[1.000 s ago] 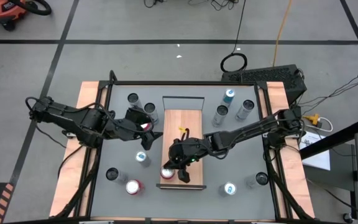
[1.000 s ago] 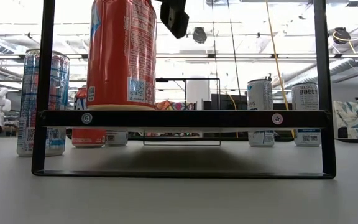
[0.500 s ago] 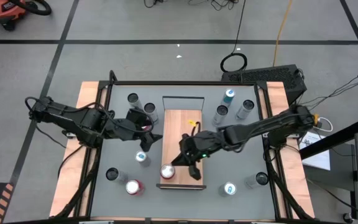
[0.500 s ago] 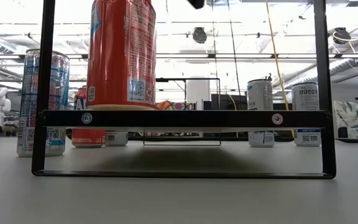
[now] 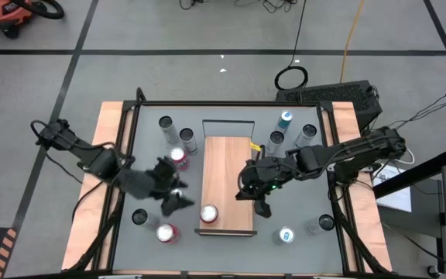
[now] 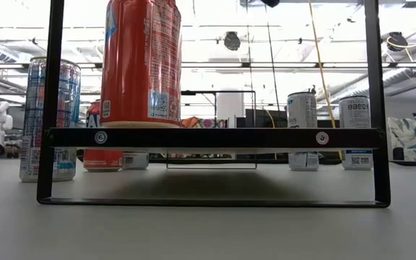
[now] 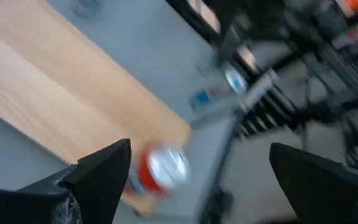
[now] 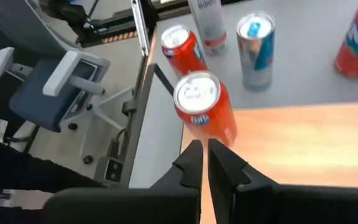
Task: Sort soda cans
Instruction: Put the bottom red soda can on the shelf and align it with the other red soda can
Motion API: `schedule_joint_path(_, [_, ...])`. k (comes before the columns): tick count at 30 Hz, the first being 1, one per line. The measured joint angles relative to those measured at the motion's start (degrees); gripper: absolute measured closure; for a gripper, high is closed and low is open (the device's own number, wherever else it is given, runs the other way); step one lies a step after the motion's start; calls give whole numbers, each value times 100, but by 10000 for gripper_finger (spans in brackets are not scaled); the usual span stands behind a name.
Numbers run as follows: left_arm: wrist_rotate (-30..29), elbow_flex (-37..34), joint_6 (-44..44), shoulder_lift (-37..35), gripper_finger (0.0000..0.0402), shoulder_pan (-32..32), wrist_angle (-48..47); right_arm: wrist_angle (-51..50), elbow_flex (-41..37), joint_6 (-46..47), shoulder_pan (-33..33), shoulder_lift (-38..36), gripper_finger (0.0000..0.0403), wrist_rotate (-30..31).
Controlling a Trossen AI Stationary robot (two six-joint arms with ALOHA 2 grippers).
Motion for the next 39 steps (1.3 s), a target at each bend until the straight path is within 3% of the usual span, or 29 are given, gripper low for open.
schedule_joint_path(12, [819, 0, -996, 67, 18, -619, -977, -1118, 0, 113, 177, -476, 403, -142])
schedule_joint_path(25, [1398, -2, -2858, 162, 18, -630, -2050, -1169, 0, 282, 331, -487, 403, -55])
schedule_joint_path(33, [1056, -2, -2500, 164, 18, -565, -1719, -1166, 0, 703, 333, -489, 403, 34])
schedule_joint_path(39, [1658, -2, -1396, 433, 18, -615, -1575, -1169, 0, 1064, 333, -494, 403, 189])
